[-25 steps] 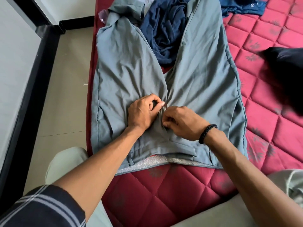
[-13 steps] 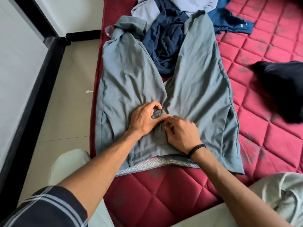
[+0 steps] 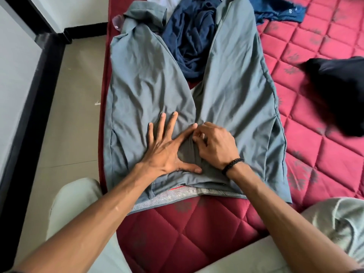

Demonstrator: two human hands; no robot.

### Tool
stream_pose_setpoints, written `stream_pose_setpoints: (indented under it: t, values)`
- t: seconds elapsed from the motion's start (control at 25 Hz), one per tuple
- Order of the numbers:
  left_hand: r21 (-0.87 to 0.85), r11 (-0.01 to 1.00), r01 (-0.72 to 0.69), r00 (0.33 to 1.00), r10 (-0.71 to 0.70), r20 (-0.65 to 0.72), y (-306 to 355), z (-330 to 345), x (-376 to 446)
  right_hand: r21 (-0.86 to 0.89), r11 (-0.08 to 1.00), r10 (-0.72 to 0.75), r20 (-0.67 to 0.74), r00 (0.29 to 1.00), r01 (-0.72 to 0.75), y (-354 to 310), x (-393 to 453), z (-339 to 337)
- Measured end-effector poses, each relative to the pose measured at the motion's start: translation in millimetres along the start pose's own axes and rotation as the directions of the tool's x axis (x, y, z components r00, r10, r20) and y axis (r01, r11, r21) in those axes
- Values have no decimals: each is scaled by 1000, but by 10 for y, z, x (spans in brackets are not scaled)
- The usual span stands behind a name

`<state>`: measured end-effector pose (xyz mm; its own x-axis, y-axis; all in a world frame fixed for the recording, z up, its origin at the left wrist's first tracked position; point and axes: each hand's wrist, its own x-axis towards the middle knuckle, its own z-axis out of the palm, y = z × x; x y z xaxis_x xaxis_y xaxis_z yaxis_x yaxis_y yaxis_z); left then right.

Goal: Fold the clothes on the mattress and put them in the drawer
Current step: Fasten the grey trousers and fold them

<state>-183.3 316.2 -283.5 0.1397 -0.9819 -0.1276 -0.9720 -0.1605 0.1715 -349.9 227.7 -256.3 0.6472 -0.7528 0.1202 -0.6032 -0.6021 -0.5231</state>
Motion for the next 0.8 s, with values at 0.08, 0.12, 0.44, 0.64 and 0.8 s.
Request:
stream_pose_setpoints:
  t: [0.08, 0.12, 0.44, 0.64, 0.8]
  values:
    - [-36, 999, 13, 998, -11, 66, -9, -40, 9, 0, 1000, 21, -60, 998, -21, -18, 29, 7]
    - [-90, 995, 37, 994, -27, 104, -24, -83, 29, -11, 1000, 7, -48, 999, -8, -7, 32, 9]
    - [-41, 997, 70, 997, -71, -22, -77, -67, 82, -124, 990, -80, -96, 992, 68, -208, -152, 128]
    - [-72, 992, 102, 995, -101, 19, -76, -97, 105, -55, 996, 75, 10, 997, -74, -167, -118, 62]
    - [-268, 936, 230, 972, -237, 6, -19, -283, 337, 13, 990, 144, -84, 986, -144, -168, -32, 108]
